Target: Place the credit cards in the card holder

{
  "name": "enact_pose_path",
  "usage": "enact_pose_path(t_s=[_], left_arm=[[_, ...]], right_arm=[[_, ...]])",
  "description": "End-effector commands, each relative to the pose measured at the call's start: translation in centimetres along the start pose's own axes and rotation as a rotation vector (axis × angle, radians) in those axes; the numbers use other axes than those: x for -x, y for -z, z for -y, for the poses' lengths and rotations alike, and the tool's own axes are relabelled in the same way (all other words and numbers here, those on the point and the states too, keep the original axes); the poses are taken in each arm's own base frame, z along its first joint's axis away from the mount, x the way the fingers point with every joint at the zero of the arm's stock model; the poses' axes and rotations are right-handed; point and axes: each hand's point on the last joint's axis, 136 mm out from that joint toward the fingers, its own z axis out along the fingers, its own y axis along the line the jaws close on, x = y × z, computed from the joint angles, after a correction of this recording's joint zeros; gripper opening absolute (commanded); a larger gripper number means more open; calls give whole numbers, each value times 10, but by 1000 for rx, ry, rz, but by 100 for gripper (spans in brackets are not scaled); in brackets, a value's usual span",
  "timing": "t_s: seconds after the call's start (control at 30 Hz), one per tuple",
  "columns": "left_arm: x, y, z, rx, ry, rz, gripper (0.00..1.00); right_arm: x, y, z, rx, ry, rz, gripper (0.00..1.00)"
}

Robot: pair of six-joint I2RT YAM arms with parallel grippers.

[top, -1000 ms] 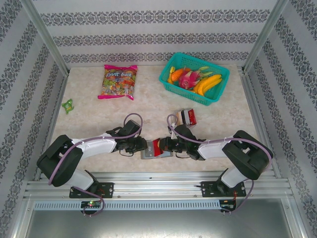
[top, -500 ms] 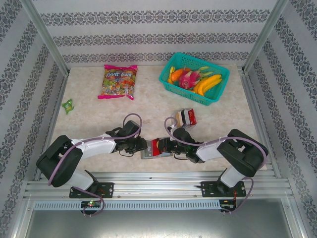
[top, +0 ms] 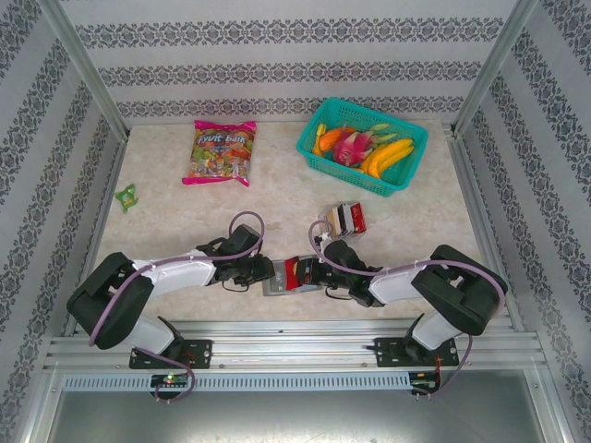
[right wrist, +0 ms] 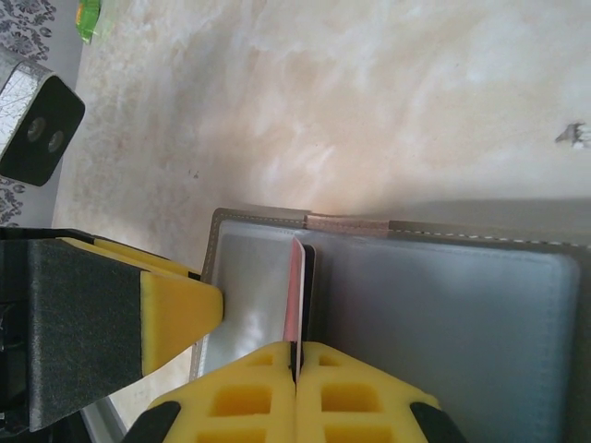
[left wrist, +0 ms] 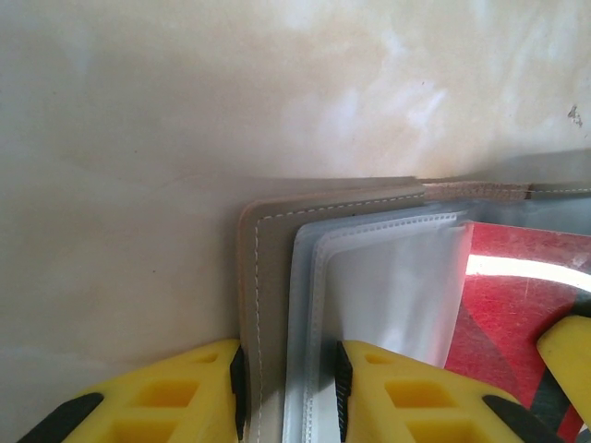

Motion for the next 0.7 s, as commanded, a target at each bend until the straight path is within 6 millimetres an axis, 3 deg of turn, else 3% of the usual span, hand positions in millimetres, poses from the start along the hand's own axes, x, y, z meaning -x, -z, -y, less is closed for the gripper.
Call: enact_pose_path(t_s=[0.0,0.27,0.67], left_arm=[[-20,-6,8,-47,-10,-77,33],[-21,-6,7,-46,-10,-77,33],[-19,-6,8,-52,-8,-71,33]], right_arm=[[1,3,14,-55,28,26,0],[4,8,16,-74,49,30,0],[-13,1,7,-28,8,-35,0]])
